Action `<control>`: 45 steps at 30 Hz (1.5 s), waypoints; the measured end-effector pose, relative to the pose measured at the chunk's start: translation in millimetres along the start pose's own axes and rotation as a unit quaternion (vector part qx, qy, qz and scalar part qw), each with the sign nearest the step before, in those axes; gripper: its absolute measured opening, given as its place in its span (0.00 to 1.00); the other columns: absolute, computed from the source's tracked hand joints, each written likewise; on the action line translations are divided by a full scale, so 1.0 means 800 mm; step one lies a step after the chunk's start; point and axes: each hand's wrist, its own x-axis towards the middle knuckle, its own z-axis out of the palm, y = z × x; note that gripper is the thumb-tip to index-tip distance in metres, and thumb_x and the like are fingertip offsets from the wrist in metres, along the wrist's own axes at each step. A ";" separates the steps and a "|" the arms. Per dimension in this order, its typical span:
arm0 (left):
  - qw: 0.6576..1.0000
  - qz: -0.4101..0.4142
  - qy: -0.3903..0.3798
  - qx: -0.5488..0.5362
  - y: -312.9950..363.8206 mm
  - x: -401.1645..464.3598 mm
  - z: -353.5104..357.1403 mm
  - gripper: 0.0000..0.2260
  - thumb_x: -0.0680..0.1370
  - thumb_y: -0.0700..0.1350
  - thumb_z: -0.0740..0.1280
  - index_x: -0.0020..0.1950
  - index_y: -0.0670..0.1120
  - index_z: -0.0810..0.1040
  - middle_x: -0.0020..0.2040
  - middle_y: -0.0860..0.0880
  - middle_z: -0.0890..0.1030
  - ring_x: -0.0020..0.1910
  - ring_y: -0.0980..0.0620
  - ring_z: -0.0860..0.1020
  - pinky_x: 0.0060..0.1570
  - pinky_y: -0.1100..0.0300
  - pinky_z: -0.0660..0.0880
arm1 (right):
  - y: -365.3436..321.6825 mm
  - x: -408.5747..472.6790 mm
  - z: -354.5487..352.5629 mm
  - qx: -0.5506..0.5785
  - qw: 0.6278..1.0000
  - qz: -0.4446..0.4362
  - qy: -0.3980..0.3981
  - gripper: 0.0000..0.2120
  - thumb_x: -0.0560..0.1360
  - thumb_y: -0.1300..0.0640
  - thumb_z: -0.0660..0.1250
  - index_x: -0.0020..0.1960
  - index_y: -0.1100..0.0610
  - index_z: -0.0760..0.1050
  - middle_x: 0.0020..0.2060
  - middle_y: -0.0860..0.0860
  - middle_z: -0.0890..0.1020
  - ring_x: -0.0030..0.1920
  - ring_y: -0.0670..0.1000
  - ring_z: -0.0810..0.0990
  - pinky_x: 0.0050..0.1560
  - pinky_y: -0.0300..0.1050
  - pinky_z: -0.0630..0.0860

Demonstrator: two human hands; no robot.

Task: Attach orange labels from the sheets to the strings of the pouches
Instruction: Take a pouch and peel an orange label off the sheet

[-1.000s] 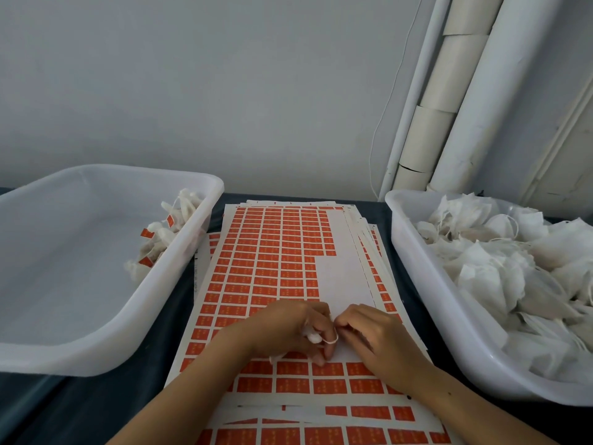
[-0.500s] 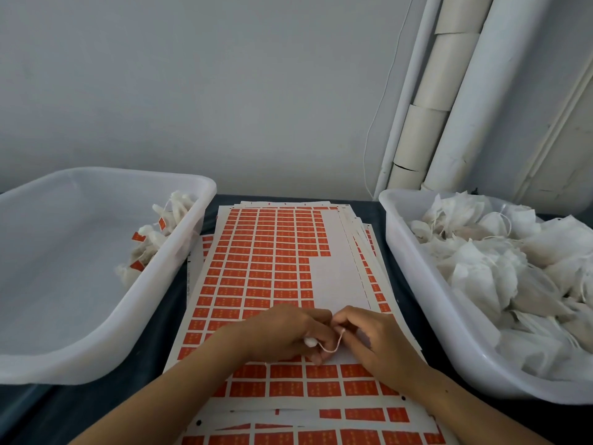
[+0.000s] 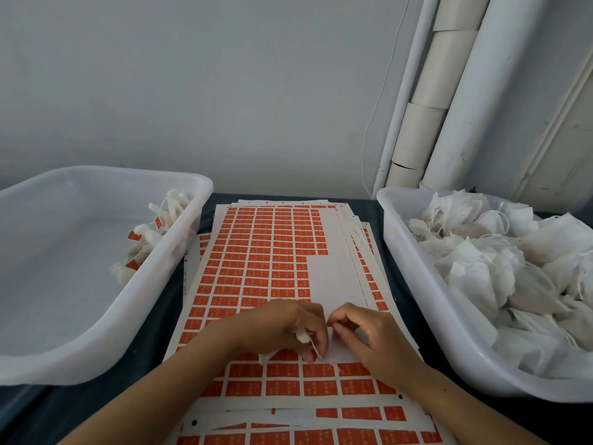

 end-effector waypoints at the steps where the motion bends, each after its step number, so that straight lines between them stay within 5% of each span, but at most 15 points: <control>1: 1.000 0.002 -0.010 0.010 0.001 0.003 -0.002 0.07 0.75 0.40 0.69 0.50 0.50 0.81 0.52 0.56 0.76 0.51 0.63 0.72 0.50 0.72 0.71 | 0.000 0.000 0.000 0.003 1.000 0.001 0.002 0.04 0.76 0.49 0.60 0.49 0.43 0.72 0.42 0.32 0.75 0.45 0.39 0.78 0.49 0.28 0.73; 7: 0.997 0.023 -0.024 0.064 0.003 0.010 -0.001 0.06 0.76 0.39 0.67 0.49 0.49 0.80 0.55 0.55 0.75 0.51 0.63 0.70 0.51 0.68 0.71 | -0.001 -0.001 0.000 0.018 1.000 0.002 0.007 0.04 0.76 0.48 0.59 0.48 0.40 0.70 0.42 0.30 0.75 0.46 0.39 0.79 0.49 0.30 0.75; 11: 0.994 0.050 0.001 0.100 0.003 0.006 0.004 0.07 0.78 0.38 0.64 0.52 0.47 0.79 0.57 0.52 0.76 0.51 0.61 0.70 0.48 0.76 0.66 | -0.002 0.000 -0.001 0.024 1.000 -0.003 0.005 0.04 0.76 0.47 0.59 0.48 0.38 0.70 0.42 0.31 0.75 0.46 0.39 0.79 0.49 0.30 0.75; 16: 0.994 0.043 0.029 0.101 -0.001 0.000 0.011 0.07 0.79 0.37 0.61 0.52 0.44 0.78 0.54 0.49 0.77 0.52 0.56 0.73 0.50 0.71 0.67 | -0.003 -0.001 -0.002 0.030 1.000 -0.005 -0.002 0.04 0.76 0.47 0.59 0.47 0.37 0.69 0.41 0.32 0.76 0.45 0.40 0.79 0.48 0.32 0.76; 24: 0.997 -0.008 0.069 -0.031 -0.011 -0.021 0.007 0.11 0.80 0.38 0.59 0.46 0.55 0.71 0.47 0.59 0.73 0.48 0.60 0.72 0.48 0.66 0.71 | -0.007 0.003 -0.005 0.039 0.998 -0.007 -0.046 0.07 0.74 0.51 0.65 0.47 0.38 0.73 0.44 0.31 0.76 0.48 0.38 0.78 0.49 0.30 0.75; 35: 0.961 -0.046 0.142 -0.234 -0.017 -0.035 0.004 0.06 0.81 0.38 0.59 0.47 0.46 0.73 0.40 0.57 0.76 0.41 0.60 0.74 0.46 0.65 0.72 | -0.014 0.018 -0.002 0.020 0.990 -0.078 -0.117 0.07 0.75 0.55 0.66 0.45 0.52 0.83 0.43 0.43 0.80 0.46 0.40 0.77 0.50 0.29 0.73; 41: 0.952 -0.049 0.162 -0.256 -0.020 -0.035 0.005 0.03 0.78 0.42 0.61 0.48 0.48 0.74 0.42 0.57 0.77 0.44 0.59 0.76 0.48 0.64 0.74 | -0.023 0.017 0.010 -0.014 0.992 -0.064 -0.107 0.04 0.77 0.51 0.62 0.47 0.50 0.73 0.44 0.39 0.77 0.44 0.36 0.75 0.52 0.27 0.72; 45: 0.933 -0.070 0.207 -0.287 -0.023 -0.036 0.006 0.05 0.79 0.46 0.63 0.51 0.46 0.75 0.42 0.52 0.79 0.43 0.55 0.78 0.48 0.61 0.76 | -0.033 0.019 0.020 0.035 0.997 -0.022 -0.059 0.04 0.78 0.49 0.57 0.45 0.40 0.64 0.33 0.30 0.74 0.37 0.37 0.77 0.42 0.28 0.74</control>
